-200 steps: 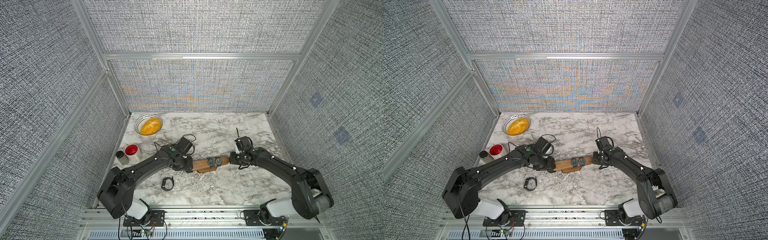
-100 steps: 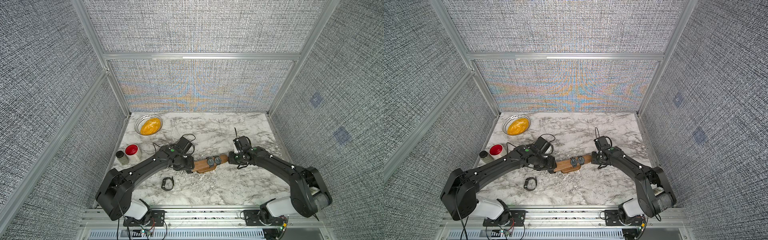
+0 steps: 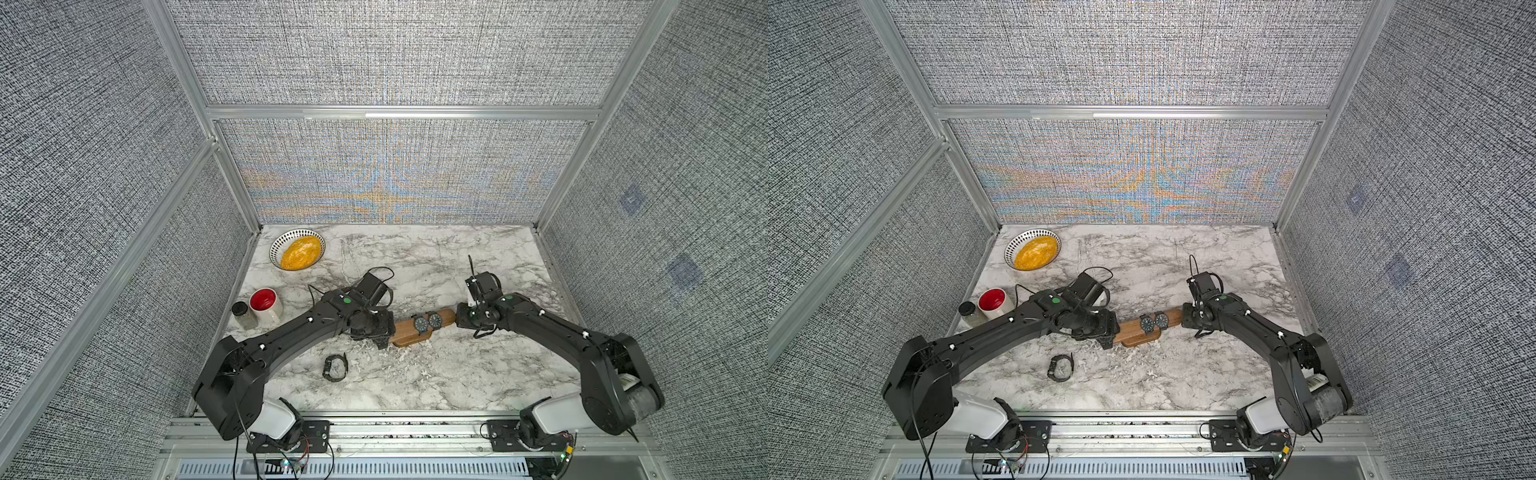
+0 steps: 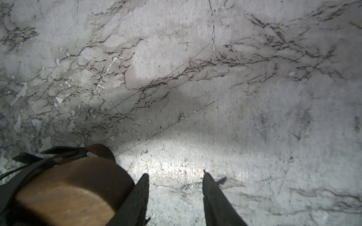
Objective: Place watch on stand
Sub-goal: Place the watch on the stand.
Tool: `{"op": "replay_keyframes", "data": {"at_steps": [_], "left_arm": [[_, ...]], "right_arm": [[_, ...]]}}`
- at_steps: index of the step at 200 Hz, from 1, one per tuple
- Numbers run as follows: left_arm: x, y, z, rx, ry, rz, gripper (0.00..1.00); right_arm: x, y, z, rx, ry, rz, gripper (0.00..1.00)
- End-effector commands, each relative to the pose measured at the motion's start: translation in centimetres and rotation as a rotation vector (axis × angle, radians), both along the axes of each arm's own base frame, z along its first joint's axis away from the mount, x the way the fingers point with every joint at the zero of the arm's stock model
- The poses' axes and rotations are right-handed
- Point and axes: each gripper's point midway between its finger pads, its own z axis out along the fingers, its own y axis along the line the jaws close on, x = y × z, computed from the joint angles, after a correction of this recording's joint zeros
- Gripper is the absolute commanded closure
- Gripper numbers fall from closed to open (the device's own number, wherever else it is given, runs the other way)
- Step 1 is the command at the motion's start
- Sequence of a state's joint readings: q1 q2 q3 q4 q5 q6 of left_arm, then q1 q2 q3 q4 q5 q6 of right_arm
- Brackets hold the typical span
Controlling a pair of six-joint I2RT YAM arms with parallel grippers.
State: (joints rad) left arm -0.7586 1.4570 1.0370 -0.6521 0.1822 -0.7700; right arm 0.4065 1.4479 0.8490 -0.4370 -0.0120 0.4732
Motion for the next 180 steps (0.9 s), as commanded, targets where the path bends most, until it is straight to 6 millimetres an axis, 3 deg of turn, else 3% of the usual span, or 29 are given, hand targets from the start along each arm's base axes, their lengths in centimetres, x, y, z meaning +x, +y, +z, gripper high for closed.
{"op": "replay_keyframes", "data": {"at_steps": [1,105,180], "left_arm": [[0.1,-0.3,0.4,-0.026,-0.008,0.039,0.28],[-1.2,0.8,0.4,0.007,0.027,0.094,0.32],[-2.1,2.4,1.7,0.012,0.008,0.126,0.32]], "right_arm": [[0.1,0.5,0.3,0.022,-0.006,0.001,0.53],[0.0,0.5,0.3,-0.002,-0.005,0.020,0.54],[4.8,-2.8,2.6,-0.093,-0.068,0.108,0.49]]}}
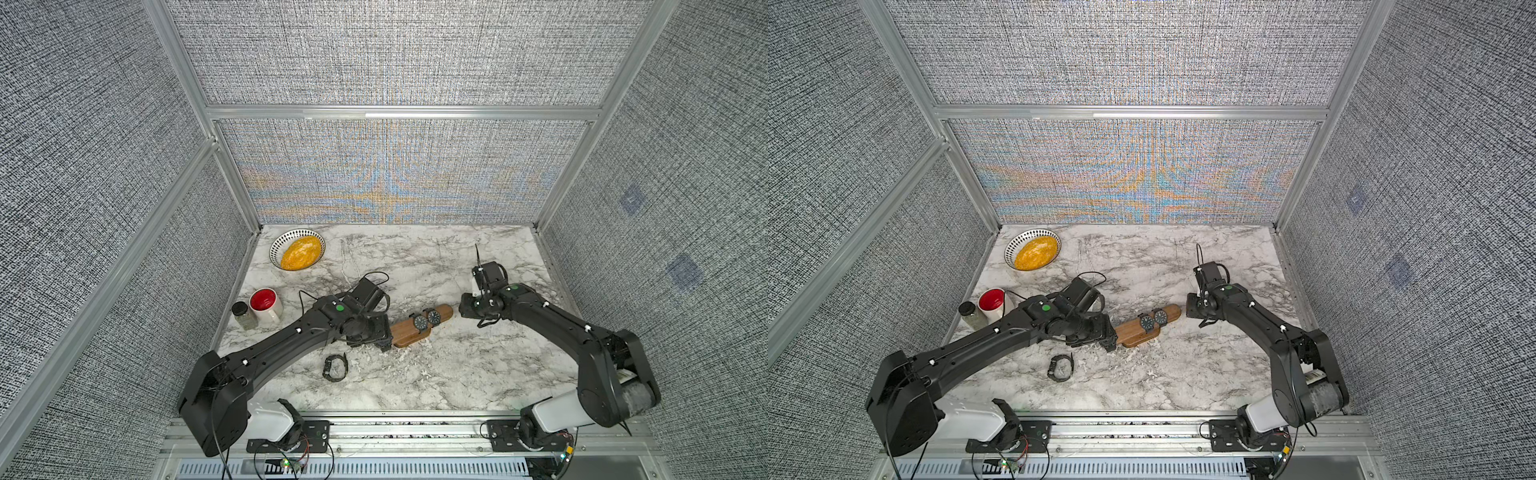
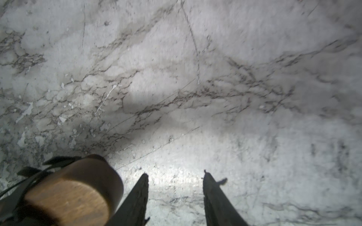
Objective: Place watch on stand
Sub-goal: Place the watch on the stand.
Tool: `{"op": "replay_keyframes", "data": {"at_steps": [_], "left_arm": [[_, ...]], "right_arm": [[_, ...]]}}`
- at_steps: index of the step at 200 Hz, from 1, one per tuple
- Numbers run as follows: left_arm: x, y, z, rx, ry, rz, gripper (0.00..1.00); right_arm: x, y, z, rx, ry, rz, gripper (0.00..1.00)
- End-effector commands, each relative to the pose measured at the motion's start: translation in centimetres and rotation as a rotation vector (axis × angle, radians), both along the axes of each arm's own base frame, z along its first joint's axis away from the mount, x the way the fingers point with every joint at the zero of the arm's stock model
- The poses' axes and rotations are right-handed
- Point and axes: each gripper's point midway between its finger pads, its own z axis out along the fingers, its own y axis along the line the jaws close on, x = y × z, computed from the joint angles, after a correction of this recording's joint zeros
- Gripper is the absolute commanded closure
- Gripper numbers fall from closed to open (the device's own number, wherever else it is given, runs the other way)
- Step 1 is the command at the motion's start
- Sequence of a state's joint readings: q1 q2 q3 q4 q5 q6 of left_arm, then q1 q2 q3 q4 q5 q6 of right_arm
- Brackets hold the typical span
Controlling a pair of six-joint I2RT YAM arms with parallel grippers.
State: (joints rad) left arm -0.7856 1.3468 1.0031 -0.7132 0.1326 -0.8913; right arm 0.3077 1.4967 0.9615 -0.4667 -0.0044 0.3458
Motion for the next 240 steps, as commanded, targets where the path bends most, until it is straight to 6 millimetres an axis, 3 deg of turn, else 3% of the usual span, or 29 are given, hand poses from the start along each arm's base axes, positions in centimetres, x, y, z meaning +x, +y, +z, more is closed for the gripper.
{"op": "replay_keyframes", "data": {"at_steps": [1,41,111,178,240], "left_arm": [[-0.5,0.8,0.3,0.012,0.003,0.026,0.32],[-1.5,0.6,0.4,-0.039,0.021,0.045,0.43],[-2.4,0.6,-0.1,-0.039,0.033,0.053,0.70],[-1.8,-0.4,-0.6,-0.060,0.020,0.044,0.73],[-1.5,-0.3,-0.6,-0.054,-0.010,0.040,0.73]], "right_arm": [[1.3,-0.4,0.6,-0.050,-0.011,0.100,0.49],[2.9,1.5,-0.1,-0.017,0.015,0.213,0.43],[1.2,3.1,-2.4,-0.062,0.060,0.266,0.42],[-1.0,4.4,-3.0,-0.050,0.073,0.278,0.42],[-1.6,5.5,-2.4,-0.043,0.078,0.289,0.42]]}}
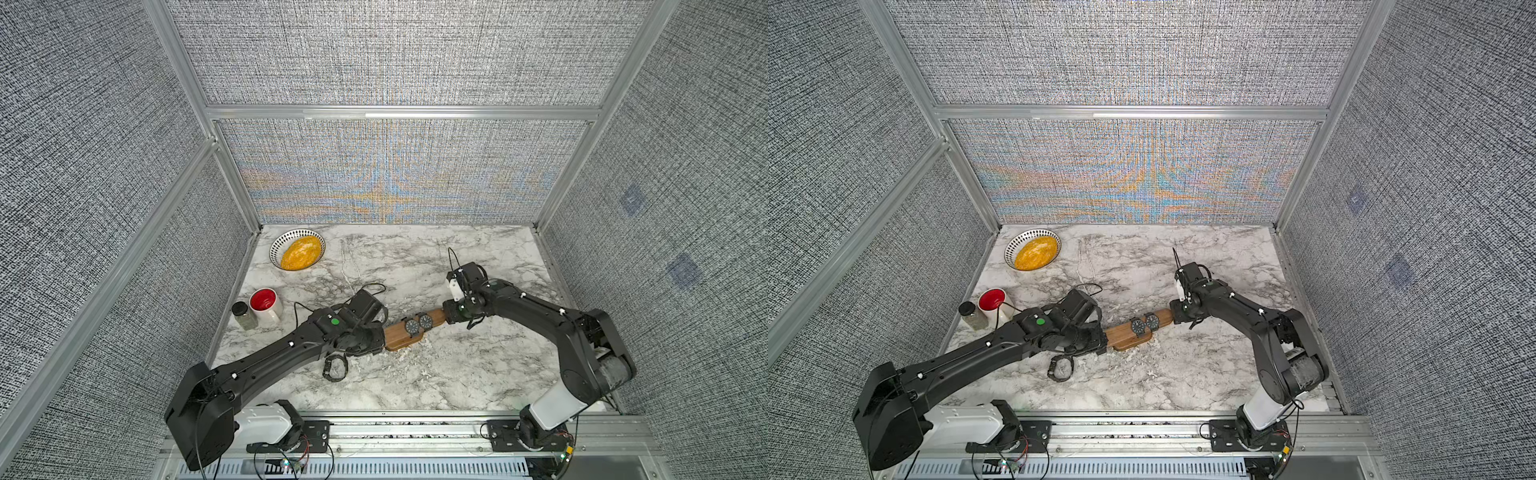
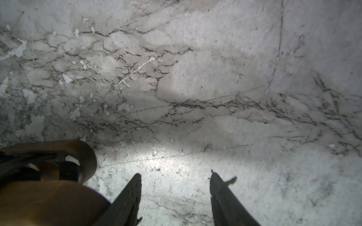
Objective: Place watch on stand
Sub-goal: Place the watch on the stand.
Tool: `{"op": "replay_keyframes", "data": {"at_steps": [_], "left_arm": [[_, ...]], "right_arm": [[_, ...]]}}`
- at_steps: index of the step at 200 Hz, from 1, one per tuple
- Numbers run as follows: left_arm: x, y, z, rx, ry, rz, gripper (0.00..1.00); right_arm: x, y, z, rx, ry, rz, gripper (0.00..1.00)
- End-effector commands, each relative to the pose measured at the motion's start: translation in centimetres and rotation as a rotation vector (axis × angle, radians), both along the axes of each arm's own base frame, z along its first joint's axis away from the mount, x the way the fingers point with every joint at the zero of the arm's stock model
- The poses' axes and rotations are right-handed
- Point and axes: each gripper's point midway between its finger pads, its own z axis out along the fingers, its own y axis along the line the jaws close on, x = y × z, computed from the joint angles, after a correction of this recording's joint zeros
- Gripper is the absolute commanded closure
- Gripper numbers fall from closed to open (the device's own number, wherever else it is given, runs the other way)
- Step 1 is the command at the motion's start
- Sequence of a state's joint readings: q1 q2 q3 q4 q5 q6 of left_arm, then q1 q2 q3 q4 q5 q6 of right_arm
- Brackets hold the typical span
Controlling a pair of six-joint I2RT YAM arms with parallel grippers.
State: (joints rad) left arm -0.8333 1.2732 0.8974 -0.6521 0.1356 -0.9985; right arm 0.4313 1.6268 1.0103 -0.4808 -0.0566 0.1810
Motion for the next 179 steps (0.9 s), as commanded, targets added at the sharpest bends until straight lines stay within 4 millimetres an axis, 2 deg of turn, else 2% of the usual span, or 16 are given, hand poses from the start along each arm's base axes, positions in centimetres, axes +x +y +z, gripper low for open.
{"op": "replay_keyframes", "data": {"at_steps": [1,24,40,56,83,102,130,179], "left_arm": [[0.6,-0.3,0.3,-0.008,-0.036,-0.006,0.73],[1.0,-0.7,1.3,-0.012,-0.065,-0.040,0.73],[1.0,0.1,2.2,0.033,-0.086,-0.059,0.71],[0.6,2.1,2.9,0.117,-0.096,-0.066,0.67],[-0.9,5.9,3.6,0.228,-0.099,-0.041,0.65],[-2.2,7.2,3.1,0.226,-0.082,-0.017,0.65],[-3.4,7.4,1.5,0.169,-0.044,0.024,0.68],[-3.2,6.9,-0.6,0.157,-0.022,0.044,0.76]], "right_arm": [[-0.2,0.4,0.5,0.010,0.003,-0.006,0.42],[-0.8,0.5,0.3,0.006,0.015,-0.010,0.42],[-1.2,0.3,0.1,-0.005,0.027,-0.014,0.42],[-1.3,-0.2,0.0,-0.038,0.030,-0.024,0.42],[-0.9,-1.1,0.1,-0.094,0.023,-0.037,0.42],[-0.1,-1.1,0.4,-0.104,0.014,-0.036,0.42],[1.2,-1.0,1.0,-0.104,-0.005,-0.031,0.42],[3.2,-0.6,1.6,-0.113,-0.028,0.005,0.37]]}}
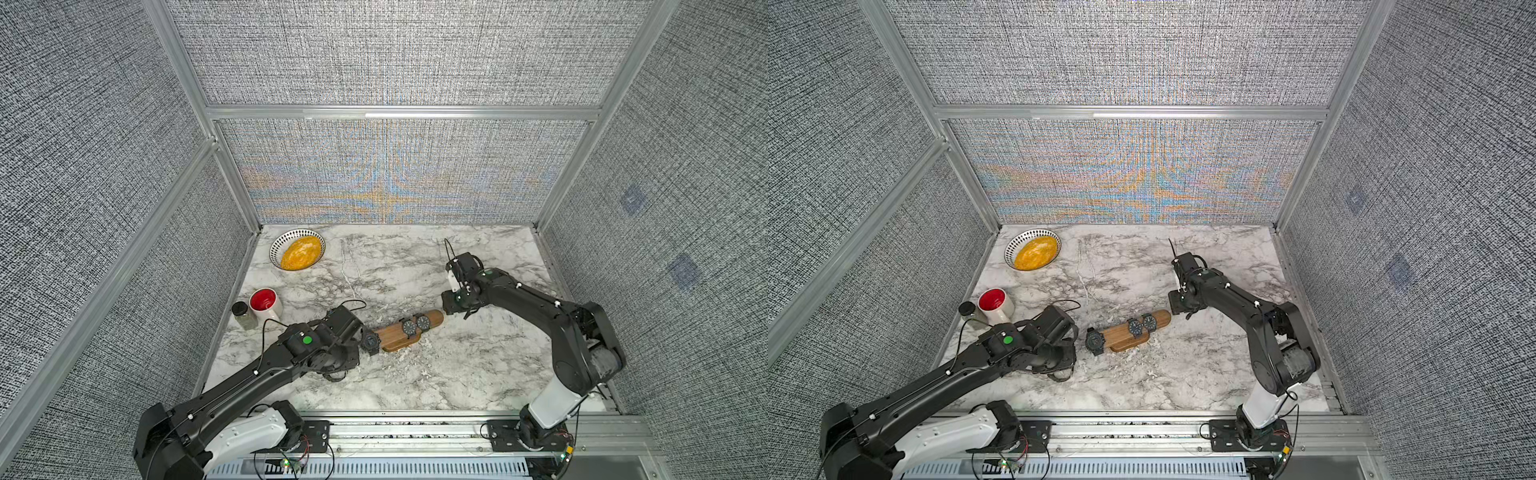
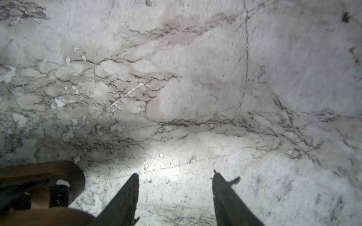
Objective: Place watch on stand
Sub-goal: Place the watch on the stand.
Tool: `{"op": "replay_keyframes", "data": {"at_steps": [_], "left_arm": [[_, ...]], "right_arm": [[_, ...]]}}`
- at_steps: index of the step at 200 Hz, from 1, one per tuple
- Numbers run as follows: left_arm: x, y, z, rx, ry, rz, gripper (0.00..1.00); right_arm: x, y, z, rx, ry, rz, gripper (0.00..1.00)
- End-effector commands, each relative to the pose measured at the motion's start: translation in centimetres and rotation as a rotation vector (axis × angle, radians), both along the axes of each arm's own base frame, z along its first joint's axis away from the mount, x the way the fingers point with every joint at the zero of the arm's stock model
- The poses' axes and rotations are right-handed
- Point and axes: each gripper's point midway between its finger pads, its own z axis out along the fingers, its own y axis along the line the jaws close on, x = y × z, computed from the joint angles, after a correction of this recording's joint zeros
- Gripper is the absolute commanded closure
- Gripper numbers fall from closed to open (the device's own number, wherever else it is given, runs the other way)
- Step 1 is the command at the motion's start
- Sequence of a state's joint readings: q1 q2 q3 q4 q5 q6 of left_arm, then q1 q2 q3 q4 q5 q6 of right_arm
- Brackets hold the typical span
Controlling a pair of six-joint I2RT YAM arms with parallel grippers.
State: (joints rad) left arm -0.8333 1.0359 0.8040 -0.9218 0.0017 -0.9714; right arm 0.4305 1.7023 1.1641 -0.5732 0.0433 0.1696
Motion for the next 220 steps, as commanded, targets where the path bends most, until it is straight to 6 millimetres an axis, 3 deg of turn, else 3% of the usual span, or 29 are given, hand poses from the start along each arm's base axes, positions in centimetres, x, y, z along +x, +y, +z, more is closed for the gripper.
{"op": "replay_keyframes", "data": {"at_steps": [1,49,120,220], "left_arm": [[0.7,-0.8,-0.3,-0.023,-0.008,0.016,0.76],[1.4,-0.9,-1.1,0.043,0.017,0.024,0.79],[2.3,-1.9,-2.1,0.079,0.042,0.003,0.82],[4.1,-4.0,-2.2,0.065,0.021,-0.068,0.86]], "right_arm": [[0.3,0.0,0.1,-0.020,0.002,0.033,0.37],[0.4,0.9,-0.1,0.003,0.009,0.062,0.36],[-2.0,1.8,-1.1,0.011,0.036,0.090,0.36],[-4.4,3.5,-0.8,0.032,0.046,0.109,0.36]]}}
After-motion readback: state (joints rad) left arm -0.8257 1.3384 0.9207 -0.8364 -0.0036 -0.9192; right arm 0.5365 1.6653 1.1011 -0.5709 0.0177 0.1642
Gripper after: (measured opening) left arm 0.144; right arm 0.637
